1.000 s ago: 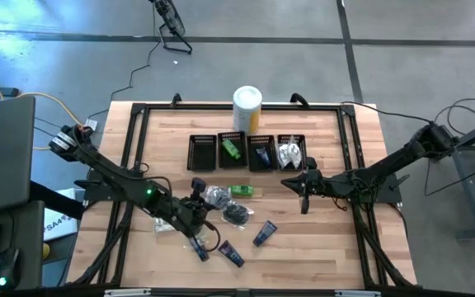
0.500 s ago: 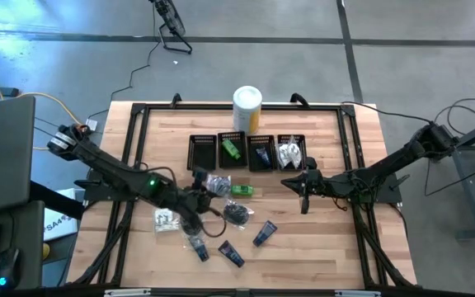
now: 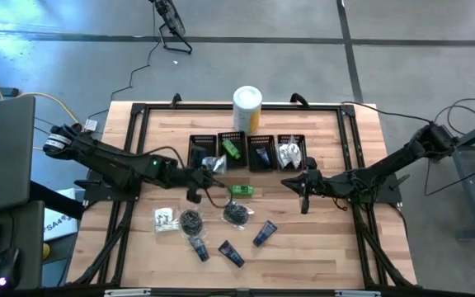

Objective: Pick & Place Travel size toiletries
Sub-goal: Put the middle hairbrush into the left black bin, then put the shampoo into the middle left black bin

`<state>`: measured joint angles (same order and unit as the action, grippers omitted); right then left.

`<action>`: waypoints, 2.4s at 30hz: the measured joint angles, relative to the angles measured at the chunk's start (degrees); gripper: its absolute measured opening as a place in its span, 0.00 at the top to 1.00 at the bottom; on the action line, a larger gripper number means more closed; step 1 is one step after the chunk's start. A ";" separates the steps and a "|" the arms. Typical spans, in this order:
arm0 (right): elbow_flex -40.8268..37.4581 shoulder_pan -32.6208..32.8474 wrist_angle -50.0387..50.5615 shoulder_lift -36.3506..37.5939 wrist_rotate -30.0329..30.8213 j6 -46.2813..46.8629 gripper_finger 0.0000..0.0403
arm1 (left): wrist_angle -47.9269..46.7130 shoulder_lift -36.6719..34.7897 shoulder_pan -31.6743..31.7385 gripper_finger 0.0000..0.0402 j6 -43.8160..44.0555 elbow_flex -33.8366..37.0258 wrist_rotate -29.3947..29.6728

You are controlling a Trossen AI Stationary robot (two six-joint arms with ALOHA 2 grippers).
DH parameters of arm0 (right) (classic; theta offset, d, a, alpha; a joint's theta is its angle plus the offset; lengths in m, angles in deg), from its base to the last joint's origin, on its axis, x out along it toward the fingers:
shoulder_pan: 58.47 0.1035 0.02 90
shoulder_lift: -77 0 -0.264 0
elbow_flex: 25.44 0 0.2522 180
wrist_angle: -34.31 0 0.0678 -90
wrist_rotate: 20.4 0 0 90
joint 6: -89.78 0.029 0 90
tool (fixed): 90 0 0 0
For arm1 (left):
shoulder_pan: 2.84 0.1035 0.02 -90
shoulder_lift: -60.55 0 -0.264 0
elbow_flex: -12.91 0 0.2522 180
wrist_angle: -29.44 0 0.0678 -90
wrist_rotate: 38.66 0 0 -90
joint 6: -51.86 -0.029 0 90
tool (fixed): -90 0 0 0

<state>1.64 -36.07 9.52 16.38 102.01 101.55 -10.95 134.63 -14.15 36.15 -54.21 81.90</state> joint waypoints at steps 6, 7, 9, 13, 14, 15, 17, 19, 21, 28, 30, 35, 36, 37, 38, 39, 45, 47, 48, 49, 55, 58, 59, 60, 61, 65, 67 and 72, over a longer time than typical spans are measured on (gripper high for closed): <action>0.00 0.00 0.67 0.00 0.00 0.00 0.99 | -4.33 0.02 5.22 1.00 -0.57 0.01 -0.04; 0.00 0.00 0.69 0.00 0.00 0.00 0.99 | -4.78 0.02 5.88 1.00 -0.57 0.01 -0.09; 0.00 0.00 0.69 0.00 0.00 0.00 0.99 | -5.08 0.02 7.37 1.00 -0.57 0.01 -0.12; 0.00 0.00 0.69 0.00 0.00 0.00 0.99 | -5.14 0.02 10.20 1.00 -0.57 0.01 -0.25; 0.00 0.00 0.69 0.00 0.00 0.00 0.99 | -5.10 0.02 10.89 1.00 -0.54 0.01 -0.54; 0.00 0.00 0.69 0.00 0.00 0.00 0.99 | -5.12 0.02 11.57 1.00 -0.52 0.01 -1.29; 0.00 0.00 0.69 0.00 0.00 0.00 0.99 | -5.28 0.02 12.70 1.00 -0.36 0.01 -1.85; 0.00 0.00 0.69 0.00 0.00 0.00 0.99 | -5.59 0.02 13.60 1.00 -0.32 0.01 -2.34; 0.00 0.00 0.69 0.00 0.00 0.00 0.99 | -6.76 0.04 14.34 1.00 -0.27 0.01 -2.59; 0.00 0.00 0.67 0.00 0.00 0.00 0.99 | -13.52 0.07 15.61 1.00 2.38 0.04 -2.58; 0.00 0.00 0.64 0.00 0.00 0.00 0.99 | -13.50 0.07 15.59 1.00 2.49 0.04 -2.59; 0.00 0.00 0.64 0.00 0.00 0.02 0.99 | -11.46 0.07 15.43 0.96 2.47 0.04 -2.59; 0.00 0.00 0.64 0.00 0.00 0.02 0.99 | -11.17 0.09 15.43 0.94 2.47 0.04 -2.58; 0.00 0.00 0.64 0.00 0.00 0.02 0.99 | -10.75 0.09 15.43 0.92 2.47 0.05 -2.57; 0.00 0.00 0.64 0.00 0.00 0.02 0.99 | -10.24 0.09 15.43 0.91 2.43 0.06 -2.43; 0.00 0.00 0.64 0.00 0.00 0.08 0.99 | -10.00 0.09 15.43 0.89 2.20 0.06 -2.17; 0.00 0.00 0.62 0.00 0.00 0.40 0.99 | -8.35 0.09 15.43 0.85 1.95 0.06 -5.00; 0.00 0.00 0.62 0.00 0.00 0.44 0.99 | -6.64 0.11 15.39 0.85 0.83 0.06 -7.31; 0.00 0.00 0.62 0.00 0.00 0.44 0.99 | -5.47 0.11 15.22 0.85 0.33 0.06 -8.28; 0.00 0.00 0.62 0.00 0.00 0.44 0.99 | -4.41 0.11 14.88 0.85 -0.35 0.06 -8.95; 0.00 0.00 0.59 0.00 0.00 0.46 0.99 | 2.56 0.10 11.37 0.85 -4.23 0.06 -9.28; 0.00 0.00 0.56 0.00 0.00 0.46 0.99 | 5.10 0.10 9.26 0.85 -5.91 0.06 -9.28; 0.00 0.00 0.53 0.00 0.00 0.46 0.99 | 5.72 0.10 8.61 0.85 -6.46 0.06 -9.26; 0.00 0.00 0.46 0.00 0.00 0.46 0.99 | 6.32 0.10 7.98 0.85 -6.88 0.06 -9.25; 0.00 0.00 0.30 0.00 0.00 0.46 0.99 | 6.86 0.11 7.34 0.85 -7.02 0.06 -9.24; 0.00 0.00 0.12 0.00 0.00 0.46 0.99 | 7.67 0.11 5.26 0.85 -7.06 0.06 -9.24; 0.00 0.00 0.12 0.00 0.00 0.46 0.99 | 8.08 0.11 4.24 0.85 -7.06 0.08 -9.24; 0.00 0.00 0.12 0.00 0.00 0.46 0.99 | 11.25 0.11 1.54 0.85 -8.03 0.08 -9.15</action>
<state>1.64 -36.07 9.64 16.38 102.01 102.01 0.31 134.74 -12.61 28.12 -54.13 72.74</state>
